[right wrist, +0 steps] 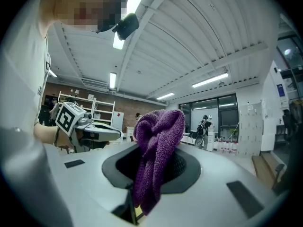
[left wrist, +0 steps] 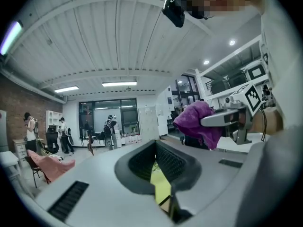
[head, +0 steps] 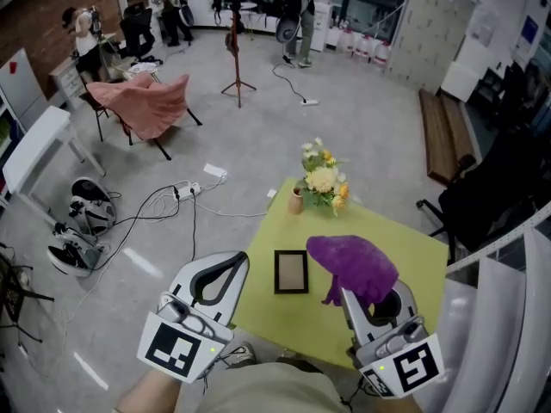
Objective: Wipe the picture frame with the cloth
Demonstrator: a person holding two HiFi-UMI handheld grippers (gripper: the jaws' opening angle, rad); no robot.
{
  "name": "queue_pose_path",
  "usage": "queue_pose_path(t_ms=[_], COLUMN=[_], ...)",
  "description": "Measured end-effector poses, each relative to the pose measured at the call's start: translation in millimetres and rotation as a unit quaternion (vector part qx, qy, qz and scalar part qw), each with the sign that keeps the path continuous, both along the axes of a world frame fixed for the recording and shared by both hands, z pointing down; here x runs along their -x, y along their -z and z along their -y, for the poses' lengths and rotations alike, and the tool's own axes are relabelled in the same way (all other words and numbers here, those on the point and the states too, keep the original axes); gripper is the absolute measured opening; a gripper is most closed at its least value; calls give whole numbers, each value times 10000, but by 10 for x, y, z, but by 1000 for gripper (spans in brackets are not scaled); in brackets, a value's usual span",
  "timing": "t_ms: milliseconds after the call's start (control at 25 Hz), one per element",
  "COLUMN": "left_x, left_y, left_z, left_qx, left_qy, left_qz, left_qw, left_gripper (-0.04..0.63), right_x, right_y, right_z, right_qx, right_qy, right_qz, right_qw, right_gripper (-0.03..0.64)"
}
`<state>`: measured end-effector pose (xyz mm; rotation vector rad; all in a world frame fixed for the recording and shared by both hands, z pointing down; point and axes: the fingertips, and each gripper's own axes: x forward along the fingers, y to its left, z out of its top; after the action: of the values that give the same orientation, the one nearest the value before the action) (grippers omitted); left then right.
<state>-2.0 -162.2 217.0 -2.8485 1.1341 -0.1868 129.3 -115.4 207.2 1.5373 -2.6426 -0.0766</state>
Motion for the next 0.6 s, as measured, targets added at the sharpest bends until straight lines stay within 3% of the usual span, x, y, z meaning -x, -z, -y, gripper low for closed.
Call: queue_pose_path(t_ms=[600], left_x=[3], left_y=[-29], left_z=[-200], left_qx=[-31], left_qy=[135], left_qz=[86], left_qw=[9999], left_gripper=[6], right_x=[36], right_y=[-93], right_z=[-88], right_qx=[65], right_qy=[203], right_qz=[-40], right_qw=[9998], right_gripper=[89])
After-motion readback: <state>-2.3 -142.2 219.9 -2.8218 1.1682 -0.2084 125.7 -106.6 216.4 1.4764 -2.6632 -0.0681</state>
